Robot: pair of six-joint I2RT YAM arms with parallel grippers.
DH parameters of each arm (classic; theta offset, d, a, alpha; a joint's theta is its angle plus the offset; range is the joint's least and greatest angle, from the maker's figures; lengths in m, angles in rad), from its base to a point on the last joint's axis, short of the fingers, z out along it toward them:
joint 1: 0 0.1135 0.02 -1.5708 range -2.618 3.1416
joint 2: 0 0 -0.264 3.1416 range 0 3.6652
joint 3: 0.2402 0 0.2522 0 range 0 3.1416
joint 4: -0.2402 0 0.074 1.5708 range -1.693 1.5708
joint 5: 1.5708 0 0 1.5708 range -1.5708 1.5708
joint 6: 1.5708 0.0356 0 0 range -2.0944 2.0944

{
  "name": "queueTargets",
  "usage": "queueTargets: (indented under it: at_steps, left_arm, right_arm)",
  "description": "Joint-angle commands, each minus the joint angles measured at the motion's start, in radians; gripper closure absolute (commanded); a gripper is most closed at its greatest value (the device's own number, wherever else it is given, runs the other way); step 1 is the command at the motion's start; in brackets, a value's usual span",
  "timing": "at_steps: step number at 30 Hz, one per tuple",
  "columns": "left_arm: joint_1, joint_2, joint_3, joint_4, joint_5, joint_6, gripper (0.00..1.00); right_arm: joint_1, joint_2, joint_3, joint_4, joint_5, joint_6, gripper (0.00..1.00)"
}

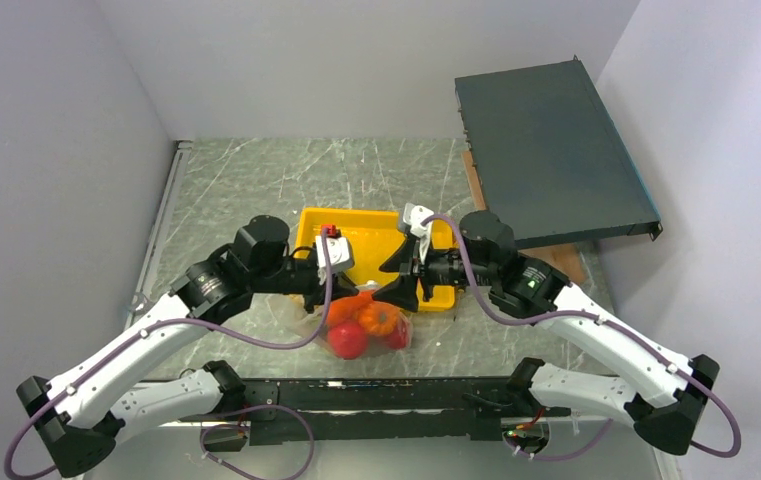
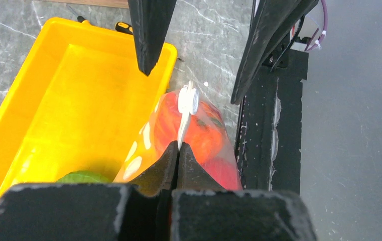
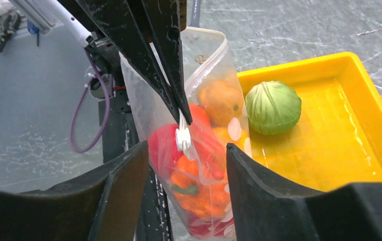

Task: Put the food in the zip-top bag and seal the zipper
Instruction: Adjust the zipper food storage bag at the center of the board.

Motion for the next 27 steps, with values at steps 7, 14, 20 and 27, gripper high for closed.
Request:
queueTargets:
  at_steps: [7, 14, 20, 27]
  left_arm:
    - [0.000, -0.110, -0.042, 0.050, -0.019, -0.055, 1.00]
    - [0.000, -0.143, -0.055, 0.074, -0.015, -0.069, 1.00]
    - [0.000, -0.170, -0.061, 0.074, -0.017, -0.076, 1.00]
    - [0.000, -0.202, -0.070, 0.082, -0.021, -0.088, 1.00]
  right_arm:
    - [-0.017, -0.029, -0.078, 0.197, -0.088, 0.076, 0.34]
    - [-0.019, 0.032, -0.070, 0.258, -0.229, 0.088, 0.45]
    - [-0.019, 0.062, -0.082, 0.279, -0.274, 0.100, 0.51]
    - [-0.018, 0.080, -0.108, 0.332, -0.289, 0.133, 0.66]
